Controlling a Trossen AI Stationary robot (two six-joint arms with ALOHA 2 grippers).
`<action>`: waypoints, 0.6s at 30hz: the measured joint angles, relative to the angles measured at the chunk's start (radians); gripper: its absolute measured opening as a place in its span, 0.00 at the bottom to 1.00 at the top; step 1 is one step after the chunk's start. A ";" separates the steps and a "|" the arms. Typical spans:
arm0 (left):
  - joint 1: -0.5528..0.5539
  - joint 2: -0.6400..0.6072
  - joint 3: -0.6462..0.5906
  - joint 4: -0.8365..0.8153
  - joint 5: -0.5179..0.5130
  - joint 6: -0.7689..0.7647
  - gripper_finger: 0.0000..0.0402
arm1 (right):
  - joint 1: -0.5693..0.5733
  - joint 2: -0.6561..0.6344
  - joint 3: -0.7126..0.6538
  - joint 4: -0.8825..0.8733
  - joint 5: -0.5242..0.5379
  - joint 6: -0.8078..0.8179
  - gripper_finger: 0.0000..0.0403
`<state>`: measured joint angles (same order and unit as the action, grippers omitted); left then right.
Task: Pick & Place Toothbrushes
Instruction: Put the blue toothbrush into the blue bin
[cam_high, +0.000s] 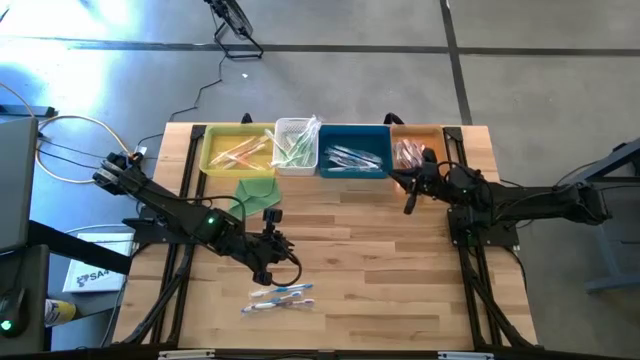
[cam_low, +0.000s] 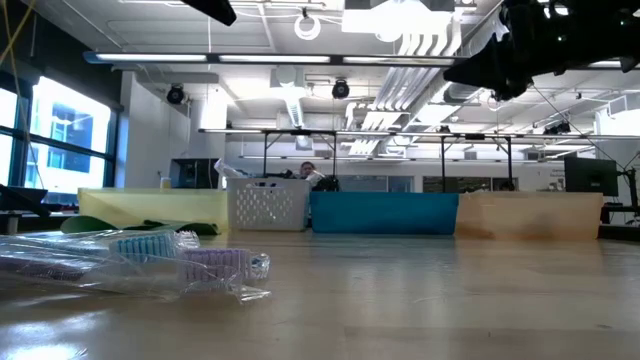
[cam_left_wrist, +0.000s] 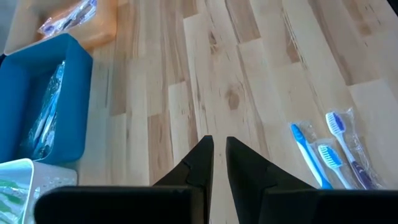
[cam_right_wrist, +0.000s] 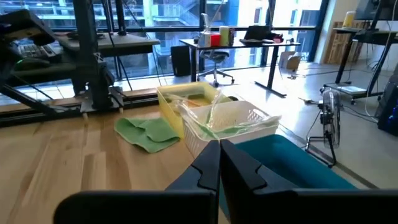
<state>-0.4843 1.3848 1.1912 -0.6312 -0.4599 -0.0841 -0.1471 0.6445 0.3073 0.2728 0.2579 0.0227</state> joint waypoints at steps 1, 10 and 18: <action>0.000 0.000 0.000 0.000 0.000 0.000 0.09 | 0.000 0.000 0.000 0.004 0.001 0.000 0.01; 0.000 0.000 0.000 0.007 0.011 -0.004 0.09 | 0.001 0.000 0.000 0.068 -0.002 0.088 0.01; 0.000 0.008 -0.001 -0.015 0.144 -0.004 0.09 | 0.023 0.024 0.000 0.069 -0.005 0.213 0.01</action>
<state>-0.4847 1.3926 1.1904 -0.6463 -0.3159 -0.0885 -0.1241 0.6681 0.3073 0.3414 0.2525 0.2355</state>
